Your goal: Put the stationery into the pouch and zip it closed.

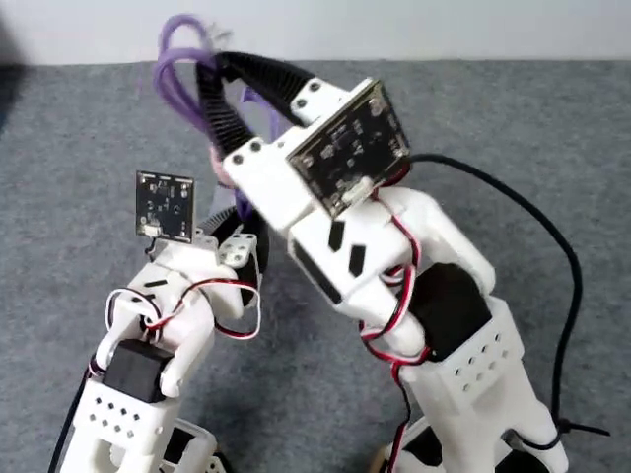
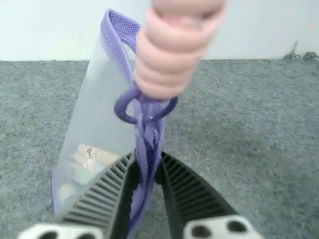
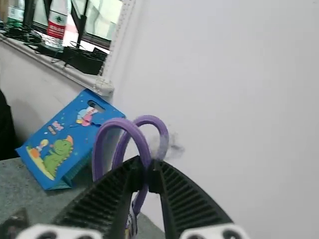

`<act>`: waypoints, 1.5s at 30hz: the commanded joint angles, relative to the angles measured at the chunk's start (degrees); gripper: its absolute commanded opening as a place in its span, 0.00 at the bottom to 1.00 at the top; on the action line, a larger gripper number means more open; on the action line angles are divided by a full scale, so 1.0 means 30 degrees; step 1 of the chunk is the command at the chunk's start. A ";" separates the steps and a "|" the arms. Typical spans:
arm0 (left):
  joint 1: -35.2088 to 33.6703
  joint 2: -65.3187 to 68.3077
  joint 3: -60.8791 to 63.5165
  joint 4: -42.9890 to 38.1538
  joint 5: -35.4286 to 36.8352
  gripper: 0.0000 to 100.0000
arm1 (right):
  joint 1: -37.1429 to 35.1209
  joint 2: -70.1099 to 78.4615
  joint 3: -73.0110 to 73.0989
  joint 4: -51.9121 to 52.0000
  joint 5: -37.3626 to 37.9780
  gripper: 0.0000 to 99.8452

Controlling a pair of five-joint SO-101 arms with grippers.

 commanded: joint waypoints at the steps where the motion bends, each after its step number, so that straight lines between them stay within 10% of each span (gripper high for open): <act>1: 0.0205 -0.0176 -0.0366 -0.0469 0.0147 0.01 | 0.1480 0.0513 -0.1114 -0.0484 0.0117 0.01; 19: 0.0176 -0.0176 -0.2271 0.3516 0.0059 0.01 | 0.6139 0.7487 -0.1114 -0.1656 -0.4484 0.01; 45: 0.0088 -0.4044 -0.1802 0.5333 0.0147 0.01 | 0.7722 1.4198 -0.1231 -1.0593 -0.0967 0.01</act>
